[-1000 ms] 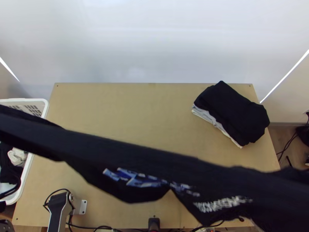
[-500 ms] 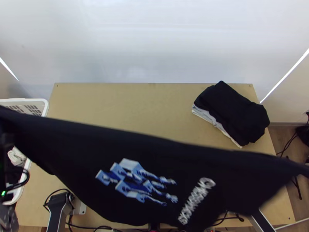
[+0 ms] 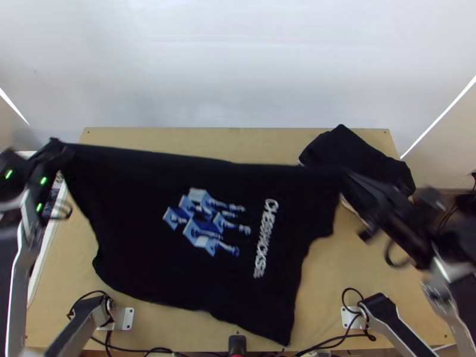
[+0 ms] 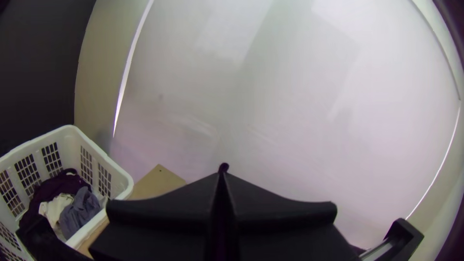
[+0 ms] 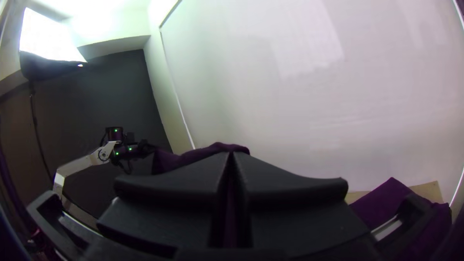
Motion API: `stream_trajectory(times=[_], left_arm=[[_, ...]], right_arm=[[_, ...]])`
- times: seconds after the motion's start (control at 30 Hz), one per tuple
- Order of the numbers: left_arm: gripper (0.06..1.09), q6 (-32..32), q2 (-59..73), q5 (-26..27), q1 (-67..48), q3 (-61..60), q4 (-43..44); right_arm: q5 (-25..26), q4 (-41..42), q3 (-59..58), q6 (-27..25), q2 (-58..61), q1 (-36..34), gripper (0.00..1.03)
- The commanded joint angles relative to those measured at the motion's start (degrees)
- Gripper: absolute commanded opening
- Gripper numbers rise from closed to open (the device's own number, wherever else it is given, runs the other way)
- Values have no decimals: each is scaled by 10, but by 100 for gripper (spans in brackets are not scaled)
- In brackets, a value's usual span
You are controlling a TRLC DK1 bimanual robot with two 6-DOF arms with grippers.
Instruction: Fold the t-shirt
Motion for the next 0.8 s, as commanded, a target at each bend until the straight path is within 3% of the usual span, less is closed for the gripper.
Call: stream_trajectory(times=[0.0, 0.2, 0.4, 0.53, 0.63, 0.77], left_arm=[[9, 7, 237, -9, -6, 32, 119], [9, 5, 429, -32, 0, 149, 138], [9, 5, 547, -53, -5, 251, 138], [9, 5, 607, -67, -23, 328, 106], [9, 5, 655, -75, -40, 389, 53], [9, 5, 693, -96, -61, 435, 46]], right_arm=[[21, 113, 10, -2, 205, -1, 3], [89, 69, 140, 5, 405, 14, 3], [119, -75, 323, 12, 572, 11, 3], [152, -121, 407, 13, 646, 4, 3], [170, -159, 456, 43, 687, -1, 3], [190, -183, 482, 57, 718, -1, 3]])
